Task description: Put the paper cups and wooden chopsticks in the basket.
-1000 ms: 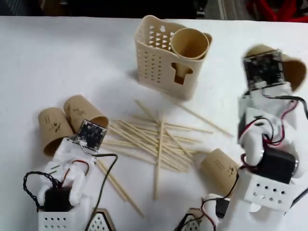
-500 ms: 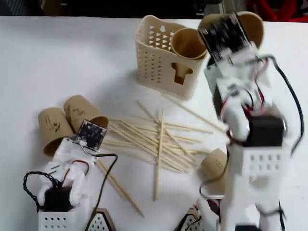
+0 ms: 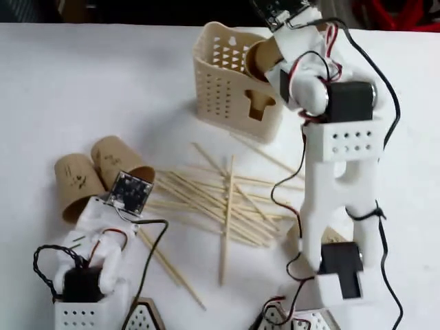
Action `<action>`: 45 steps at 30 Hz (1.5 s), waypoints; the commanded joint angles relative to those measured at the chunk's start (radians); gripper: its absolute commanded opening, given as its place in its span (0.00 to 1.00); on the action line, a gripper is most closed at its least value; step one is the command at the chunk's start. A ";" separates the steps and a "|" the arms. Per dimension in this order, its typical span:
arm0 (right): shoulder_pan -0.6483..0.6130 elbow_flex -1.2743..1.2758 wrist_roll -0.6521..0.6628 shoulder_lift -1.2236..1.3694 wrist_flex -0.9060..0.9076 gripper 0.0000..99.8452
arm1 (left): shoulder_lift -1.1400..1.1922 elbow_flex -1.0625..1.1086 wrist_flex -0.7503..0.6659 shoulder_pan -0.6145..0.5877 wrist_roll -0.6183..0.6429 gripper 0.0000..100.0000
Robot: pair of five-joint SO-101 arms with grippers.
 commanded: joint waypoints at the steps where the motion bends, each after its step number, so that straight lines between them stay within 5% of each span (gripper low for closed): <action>1: -0.018 -0.110 0.049 0.047 0.058 0.04 | -0.008 -0.006 -0.025 -0.010 -0.009 0.03; 9: -0.036 -0.218 0.046 0.111 0.058 0.25 | -0.008 -0.006 -0.025 -0.010 -0.009 0.03; 24: 0.050 -0.250 -0.032 0.117 0.249 0.26 | -0.008 -0.006 -0.025 -0.010 -0.009 0.03; 32: 0.229 -0.244 -0.313 0.113 0.252 0.25 | -0.008 -0.006 -0.025 -0.010 -0.009 0.03; 37: 0.291 -0.038 -0.450 -0.015 0.252 0.25 | -0.008 -0.006 -0.025 -0.010 -0.009 0.03; 45: 0.329 0.502 -0.457 -0.400 0.248 0.25 | -0.008 -0.006 -0.025 -0.010 -0.009 0.03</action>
